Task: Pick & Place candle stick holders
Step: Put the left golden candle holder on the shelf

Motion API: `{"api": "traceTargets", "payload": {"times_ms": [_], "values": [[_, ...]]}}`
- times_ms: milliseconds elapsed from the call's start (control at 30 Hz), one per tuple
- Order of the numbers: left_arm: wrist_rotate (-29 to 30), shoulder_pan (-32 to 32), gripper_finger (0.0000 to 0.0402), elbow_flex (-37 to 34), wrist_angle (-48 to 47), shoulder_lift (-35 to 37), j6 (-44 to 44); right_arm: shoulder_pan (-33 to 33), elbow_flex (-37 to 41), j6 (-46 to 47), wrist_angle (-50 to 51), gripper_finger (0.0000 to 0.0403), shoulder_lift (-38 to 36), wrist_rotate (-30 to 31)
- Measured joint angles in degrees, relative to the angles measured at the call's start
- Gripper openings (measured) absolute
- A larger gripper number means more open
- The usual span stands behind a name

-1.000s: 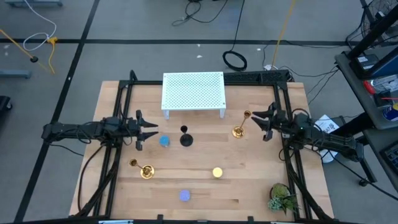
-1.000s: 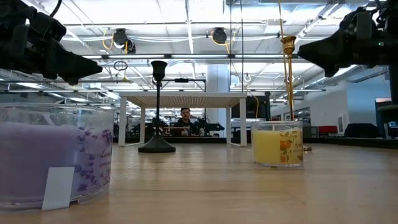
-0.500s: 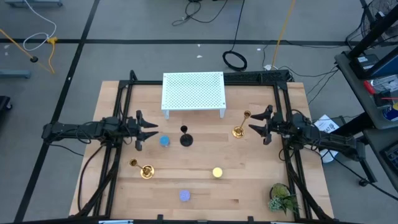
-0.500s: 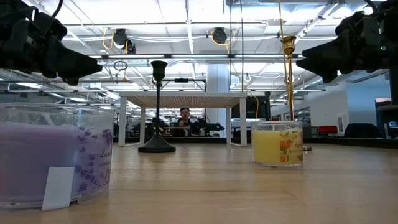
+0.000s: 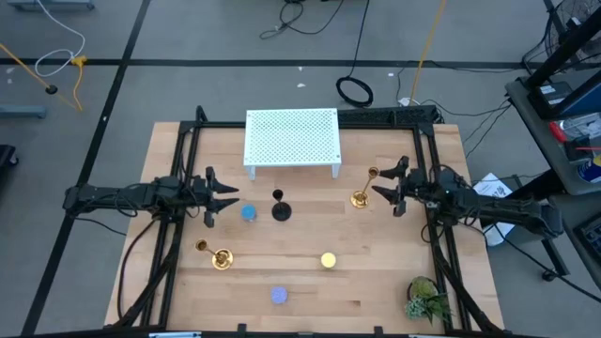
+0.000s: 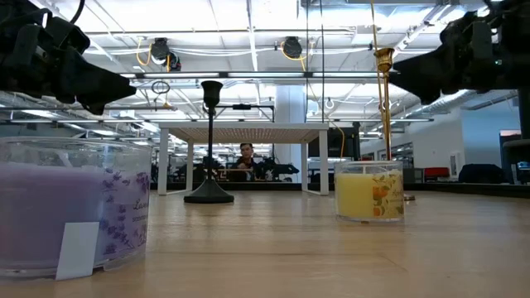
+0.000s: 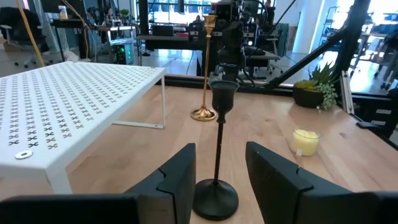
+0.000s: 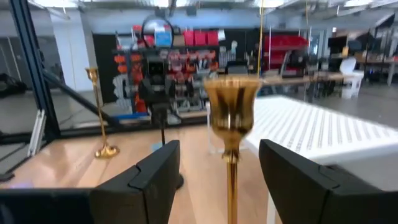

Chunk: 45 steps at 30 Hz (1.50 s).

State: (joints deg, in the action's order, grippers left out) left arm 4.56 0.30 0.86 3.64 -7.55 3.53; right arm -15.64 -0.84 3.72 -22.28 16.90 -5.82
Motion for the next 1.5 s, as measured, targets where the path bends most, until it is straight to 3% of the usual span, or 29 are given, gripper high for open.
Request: {"api": "traceTargets", "payload": {"times_ms": [533, 700, 967, 1200, 1500], "values": [[0.02, 0.00, 0.0147, 0.07, 0.04, 0.00, -1.01, -0.02, 0.00, 2.48, -8.43, 0.0210, 14.58, 4.35], [0.02, 0.00, 0.0147, 0.07, 0.04, 0.00, -1.77, -0.02, 0.02, 2.06, -11.11, 0.0156, 16.96, 4.33], [0.02, 0.00, 0.0147, 0.07, 0.04, 0.00, -1.84, -0.02, 0.02, 1.24, -12.45, 0.0017, 19.11, 4.46], [0.02, 0.00, 0.0147, 0.07, 0.04, 0.00, -1.71, 0.00, -0.42, 4.76, -14.92, 0.0016, 19.29, 4.19], [0.02, 0.00, 0.0147, 0.07, 0.00, 0.00, 0.03, 0.02, -8.52, 7.09, -16.74, 0.0011, 19.69, -7.76]]}}
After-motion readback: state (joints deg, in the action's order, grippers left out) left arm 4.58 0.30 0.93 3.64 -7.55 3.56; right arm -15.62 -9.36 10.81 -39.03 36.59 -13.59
